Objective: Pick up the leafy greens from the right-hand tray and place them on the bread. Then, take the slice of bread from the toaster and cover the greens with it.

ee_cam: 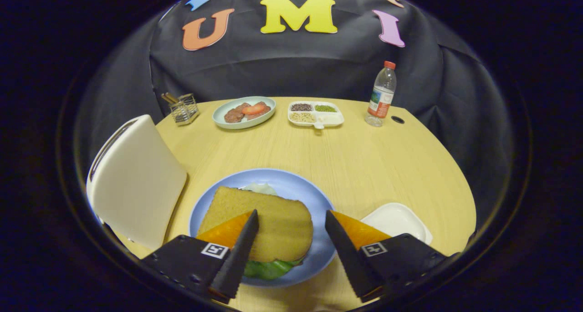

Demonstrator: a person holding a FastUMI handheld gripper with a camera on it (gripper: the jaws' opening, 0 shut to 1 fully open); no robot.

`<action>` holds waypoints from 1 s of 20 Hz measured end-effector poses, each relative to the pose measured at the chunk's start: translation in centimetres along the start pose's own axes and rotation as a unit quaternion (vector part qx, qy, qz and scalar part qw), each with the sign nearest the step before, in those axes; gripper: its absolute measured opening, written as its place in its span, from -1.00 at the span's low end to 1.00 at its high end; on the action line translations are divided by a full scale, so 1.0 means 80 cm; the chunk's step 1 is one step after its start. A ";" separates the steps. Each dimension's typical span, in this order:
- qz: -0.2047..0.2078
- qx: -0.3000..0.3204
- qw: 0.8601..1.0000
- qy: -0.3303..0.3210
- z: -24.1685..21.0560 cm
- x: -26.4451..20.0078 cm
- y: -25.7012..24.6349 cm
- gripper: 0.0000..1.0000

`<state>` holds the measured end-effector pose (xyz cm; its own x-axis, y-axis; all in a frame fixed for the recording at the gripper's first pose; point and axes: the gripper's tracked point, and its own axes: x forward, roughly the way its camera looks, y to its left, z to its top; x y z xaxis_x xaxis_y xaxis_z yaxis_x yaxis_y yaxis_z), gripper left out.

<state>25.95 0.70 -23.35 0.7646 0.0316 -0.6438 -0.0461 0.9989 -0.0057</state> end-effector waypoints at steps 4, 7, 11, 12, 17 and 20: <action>-0.031 -0.004 0.999 -0.011 0.002 -0.023 -0.015 0.96; -0.039 -0.001 0.998 -0.040 0.012 -0.054 -0.018 0.96; -0.063 0.007 0.994 -0.091 0.028 -0.112 -0.029 0.95; -0.066 0.008 0.992 -0.109 0.031 -0.127 -0.028 0.93; -0.089 -0.001 0.973 -0.212 0.032 -0.213 -0.036 0.92; -0.075 0.001 0.962 -0.261 0.019 -0.257 -0.028 0.91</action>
<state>11.30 -2.16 -8.96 0.9813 -0.1012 -0.1637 0.0915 0.9936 -0.0663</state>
